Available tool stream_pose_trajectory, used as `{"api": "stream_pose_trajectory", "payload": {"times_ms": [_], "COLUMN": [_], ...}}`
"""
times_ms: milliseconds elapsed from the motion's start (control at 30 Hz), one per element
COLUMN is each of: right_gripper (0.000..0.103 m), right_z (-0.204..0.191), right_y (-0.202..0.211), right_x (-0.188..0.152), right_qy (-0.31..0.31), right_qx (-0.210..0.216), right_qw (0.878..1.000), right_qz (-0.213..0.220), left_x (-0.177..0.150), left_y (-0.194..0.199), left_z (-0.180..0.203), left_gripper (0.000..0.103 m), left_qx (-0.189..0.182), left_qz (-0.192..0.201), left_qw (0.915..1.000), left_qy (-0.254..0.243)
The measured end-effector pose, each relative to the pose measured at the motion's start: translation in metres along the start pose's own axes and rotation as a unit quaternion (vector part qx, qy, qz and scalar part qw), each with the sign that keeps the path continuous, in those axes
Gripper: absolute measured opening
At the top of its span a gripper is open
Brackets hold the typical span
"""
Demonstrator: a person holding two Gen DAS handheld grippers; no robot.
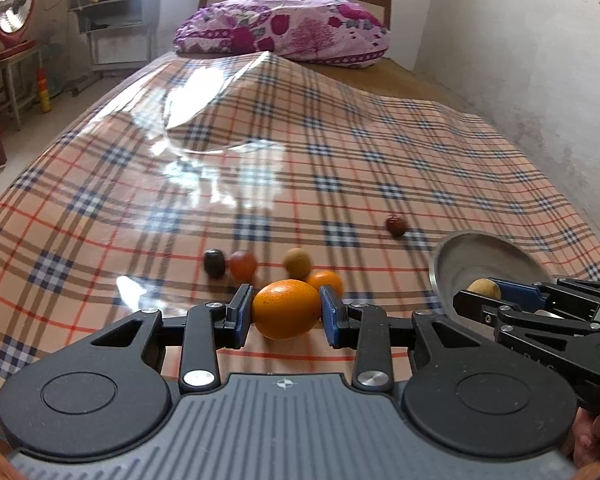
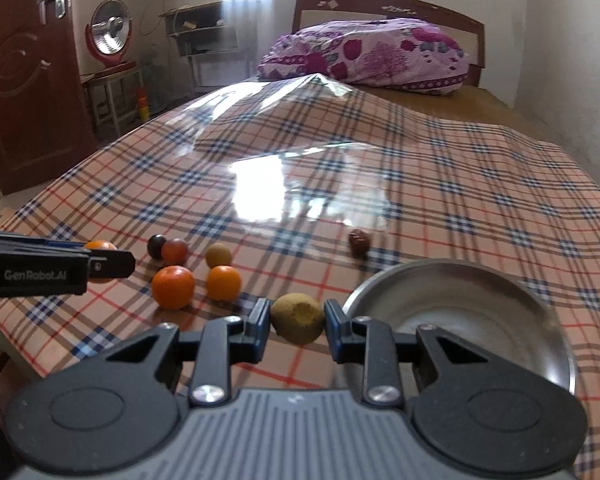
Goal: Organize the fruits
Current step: 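Carry the small orange and yellow-green fruit over the steel plate with both tools, then open the right tool to drop the yellow-green fruit while the left tool drops the orange into the plate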
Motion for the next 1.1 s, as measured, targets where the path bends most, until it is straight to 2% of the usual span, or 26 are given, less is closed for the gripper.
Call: {"api": "stream_pose_trajectory", "payload": {"times_ms": [367,700,1100], "right_gripper": [0.030,0.030,0.030], "right_z": [0.054,0.111,0.145], "right_y": [0.023,0.021,0.004], "right_x": [-0.009,-0.026,-0.040], "right_qy": [-0.043,-0.110,-0.154], "right_qx": [-0.031,-0.061,-0.081], "right_qw": [0.998,0.992,0.985], "right_qz": [0.019,0.015,-0.002], "left_x": [0.008,0.005,0.010], "left_y": [-0.002,-0.019,-0.055], "left_z": [0.077,0.144,0.170], "left_gripper": [0.041,0.041,0.041], "left_qx": [-0.025,-0.047,-0.054], "left_qz": [-0.004,-0.026,-0.054], "left_qw": [0.9986,0.9957,0.9930], "left_qy": [-0.046,-0.076,-0.090]}}
Point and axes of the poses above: each gripper's, at about its wrist camera, not at the fingertips, and y roughly against the way its jaws point, z to its right, x to its top, the point moved 10 cm from there along -y, roughly the way its jaws point, and after that the axes turned 15 degrees about -z, right-handed, at the moved point
